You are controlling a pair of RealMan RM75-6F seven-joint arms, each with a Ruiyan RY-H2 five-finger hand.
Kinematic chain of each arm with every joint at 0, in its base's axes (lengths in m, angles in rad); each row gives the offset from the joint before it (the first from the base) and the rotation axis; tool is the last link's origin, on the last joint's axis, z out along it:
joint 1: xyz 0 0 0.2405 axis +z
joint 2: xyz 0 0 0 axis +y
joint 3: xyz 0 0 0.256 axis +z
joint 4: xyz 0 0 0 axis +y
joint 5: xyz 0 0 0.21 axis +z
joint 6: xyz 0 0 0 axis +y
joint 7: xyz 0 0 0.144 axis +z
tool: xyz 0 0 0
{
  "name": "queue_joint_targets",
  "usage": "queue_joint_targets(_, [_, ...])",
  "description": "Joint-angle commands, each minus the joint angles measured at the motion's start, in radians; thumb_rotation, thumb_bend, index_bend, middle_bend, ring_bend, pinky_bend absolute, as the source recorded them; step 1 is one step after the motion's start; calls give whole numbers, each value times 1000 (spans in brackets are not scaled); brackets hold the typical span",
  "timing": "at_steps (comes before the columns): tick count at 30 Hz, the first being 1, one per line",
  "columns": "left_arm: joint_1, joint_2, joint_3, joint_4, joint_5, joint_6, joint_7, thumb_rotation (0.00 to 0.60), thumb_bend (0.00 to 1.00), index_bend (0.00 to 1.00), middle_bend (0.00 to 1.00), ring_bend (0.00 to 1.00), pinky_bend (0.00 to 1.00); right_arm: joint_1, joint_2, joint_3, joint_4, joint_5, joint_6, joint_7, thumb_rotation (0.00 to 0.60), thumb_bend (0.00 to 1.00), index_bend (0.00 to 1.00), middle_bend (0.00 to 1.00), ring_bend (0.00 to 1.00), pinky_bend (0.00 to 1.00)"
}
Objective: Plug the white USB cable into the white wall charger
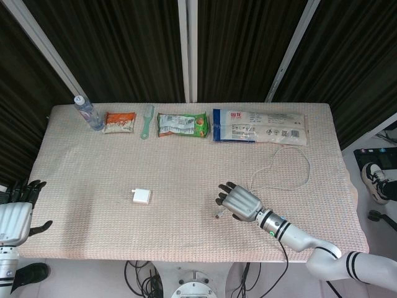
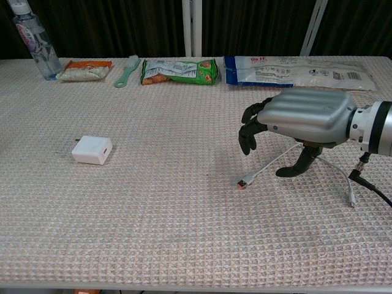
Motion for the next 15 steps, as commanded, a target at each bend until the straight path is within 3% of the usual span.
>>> queue_joint_targets(1, [-1,-1,0,2,1,0,-2,600,54,144,127,0,0,8,-22,-16,24,0,15,18,600,154,395,372,140,227])
queue_joint_targets(15, [-6,-14,1,27,1,-9,-22,600,55,144,127,0,0,17,-96,-65,89,-1,64,15,600,241,423,425,152,227])
